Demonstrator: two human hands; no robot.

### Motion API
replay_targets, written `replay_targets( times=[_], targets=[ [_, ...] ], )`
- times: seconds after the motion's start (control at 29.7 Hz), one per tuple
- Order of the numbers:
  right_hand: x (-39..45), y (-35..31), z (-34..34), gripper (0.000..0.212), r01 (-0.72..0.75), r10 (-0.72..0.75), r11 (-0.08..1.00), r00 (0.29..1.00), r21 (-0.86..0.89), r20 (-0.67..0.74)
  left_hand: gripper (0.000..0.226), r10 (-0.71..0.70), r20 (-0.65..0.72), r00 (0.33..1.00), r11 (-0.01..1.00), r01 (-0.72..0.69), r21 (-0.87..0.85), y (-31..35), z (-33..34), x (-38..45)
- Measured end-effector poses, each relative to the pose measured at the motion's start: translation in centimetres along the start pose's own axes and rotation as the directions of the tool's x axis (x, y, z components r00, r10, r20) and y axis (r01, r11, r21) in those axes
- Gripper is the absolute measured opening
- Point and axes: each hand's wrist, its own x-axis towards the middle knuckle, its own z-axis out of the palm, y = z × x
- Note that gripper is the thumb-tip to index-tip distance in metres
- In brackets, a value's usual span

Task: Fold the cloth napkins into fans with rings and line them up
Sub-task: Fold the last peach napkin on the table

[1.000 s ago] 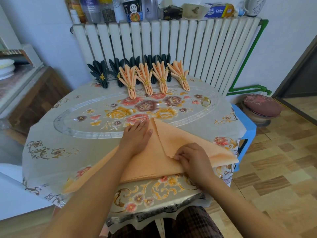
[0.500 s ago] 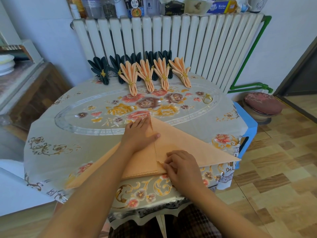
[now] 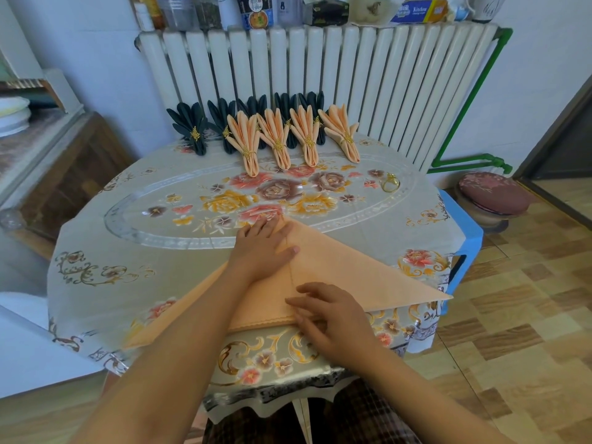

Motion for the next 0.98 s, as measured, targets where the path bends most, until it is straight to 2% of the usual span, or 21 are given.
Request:
replay_targets(
  times=[0.17,0.34,0.4,0.51,0.64,0.74,0.84,0.88,0.98],
  targets=[
    [-0.1,-0.1,0.0,0.025,0.02,-0.019,0.994,1.0,-0.11,0.013,0.065,-0.001,0.006,1.0,1.0,0.001,-0.013,0.1,-0.2,-0.2],
    [0.0,0.0,0.1,0.026,0.057,-0.053,0.982,0.998,-0.182,0.027,0.061,0.0,-0.017,1.0,0.993,-0.002,-0.116,0.6,-1.4,-0.7],
    [0.1,0.0,-0.1,0.028,0.086,-0.083,0.975,0.996,-0.204,0.022,0.054,0.043,-0.068,0.997,0.989,-0.052,-0.142,0.7,-2.4,-1.8],
    [0.4,0.0,-0.3,0.029,0.138,-0.136,0.956,0.99,-0.257,0.027,0.045,0.151,-0.046,0.987,0.965,-0.157,-0.212,0.6,-3.1,-4.9],
    [0.6,-0.1,-0.3,0.03,0.179,-0.173,0.916,0.984,-0.359,0.051,0.041,0.231,-0.03,0.972,0.938,-0.231,-0.259,-1.0,-1.9,-9.9],
    [0.6,-0.5,0.0,0.031,0.199,-0.19,0.887,0.98,-0.417,0.062,0.053,0.25,0.067,0.966,0.922,-0.216,-0.322,-2.5,-1.3,-13.4],
    [0.6,-0.6,0.0,0.029,0.183,-0.175,0.88,0.983,-0.439,0.059,0.076,0.254,0.062,0.965,0.91,-0.217,-0.353,-3.8,-1.5,-14.9],
    [0.7,-0.7,0.0,0.03,0.173,-0.163,0.88,0.985,-0.443,0.061,0.074,0.251,0.067,0.966,0.913,-0.213,-0.347,-4.1,-1.7,-15.2],
    [0.9,-0.9,-0.1,0.03,0.15,-0.142,0.875,0.989,-0.461,0.051,0.046,0.232,0.093,0.968,0.924,-0.19,-0.332,-4.6,-2.5,-15.4]
  ],
)
